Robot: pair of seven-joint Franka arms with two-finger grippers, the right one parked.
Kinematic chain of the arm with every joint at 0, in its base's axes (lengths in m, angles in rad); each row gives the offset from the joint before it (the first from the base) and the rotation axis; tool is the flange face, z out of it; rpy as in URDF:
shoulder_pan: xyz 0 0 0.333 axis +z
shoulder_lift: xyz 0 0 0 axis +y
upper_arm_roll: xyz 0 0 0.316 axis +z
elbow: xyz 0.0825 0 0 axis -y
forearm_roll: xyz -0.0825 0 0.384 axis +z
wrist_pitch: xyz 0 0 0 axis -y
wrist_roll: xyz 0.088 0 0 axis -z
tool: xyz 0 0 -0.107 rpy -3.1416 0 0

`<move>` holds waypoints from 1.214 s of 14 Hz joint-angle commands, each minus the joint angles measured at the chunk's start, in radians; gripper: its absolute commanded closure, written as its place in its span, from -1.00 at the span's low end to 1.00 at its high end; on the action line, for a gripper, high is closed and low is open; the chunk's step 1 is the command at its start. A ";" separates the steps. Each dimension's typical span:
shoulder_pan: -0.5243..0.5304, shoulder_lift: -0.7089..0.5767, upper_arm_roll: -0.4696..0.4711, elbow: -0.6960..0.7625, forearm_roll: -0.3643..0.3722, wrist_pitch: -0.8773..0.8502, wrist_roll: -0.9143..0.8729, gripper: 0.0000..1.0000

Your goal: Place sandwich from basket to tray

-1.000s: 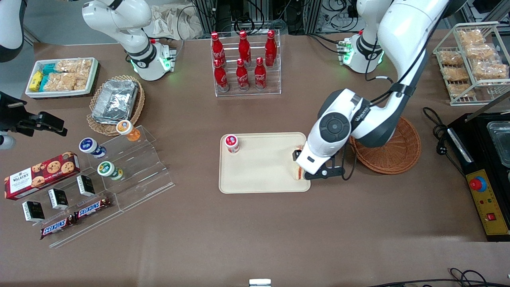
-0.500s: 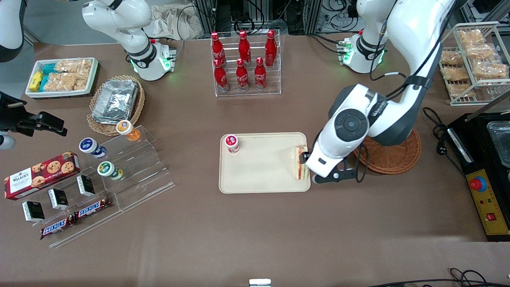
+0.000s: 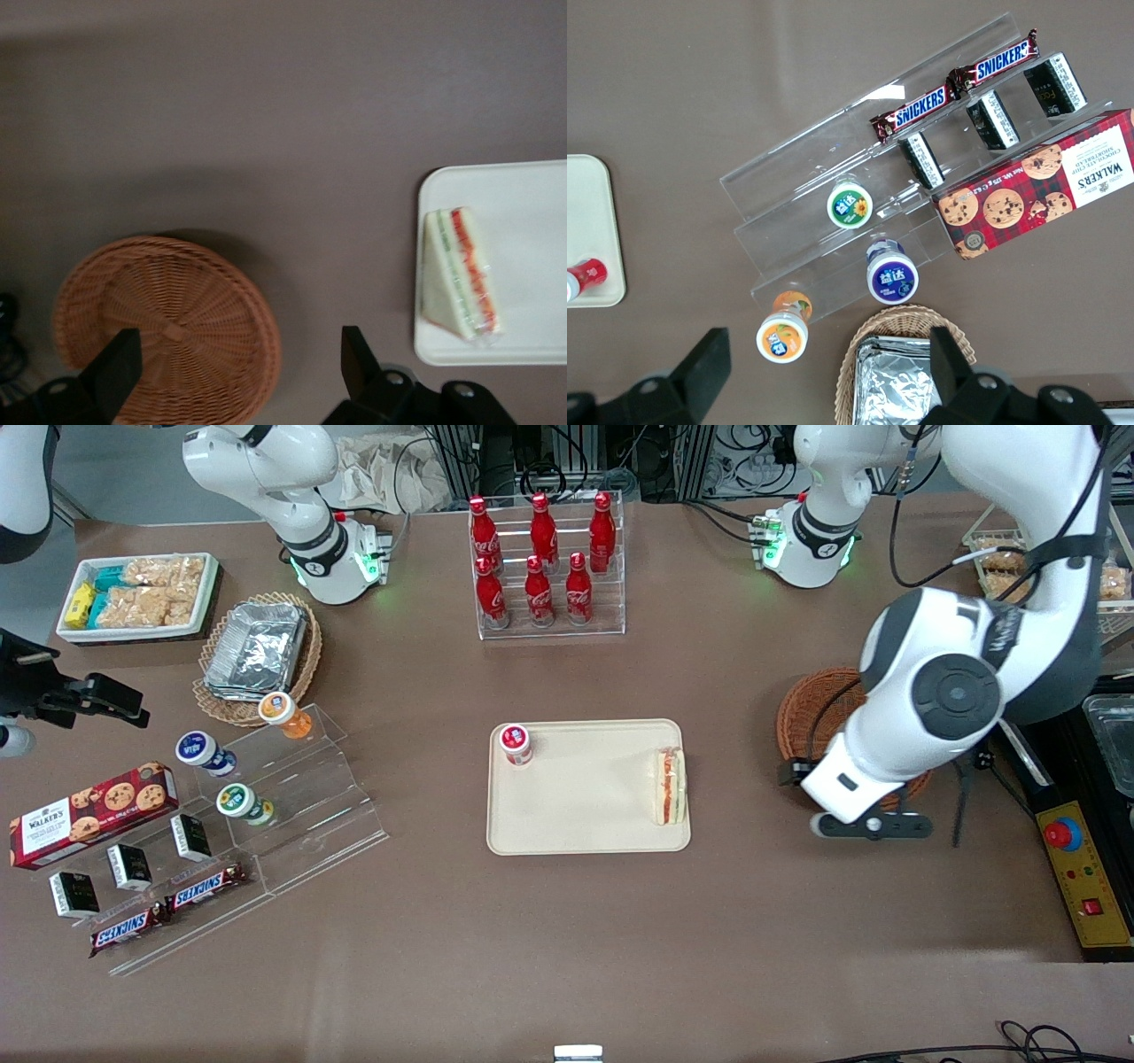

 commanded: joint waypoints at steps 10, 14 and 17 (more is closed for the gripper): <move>-0.058 -0.290 0.323 -0.080 -0.160 -0.126 0.370 -0.99; -0.057 -0.323 0.392 -0.075 -0.208 -0.127 0.390 -1.00; -0.055 -0.318 0.392 -0.060 -0.212 -0.127 0.386 -1.00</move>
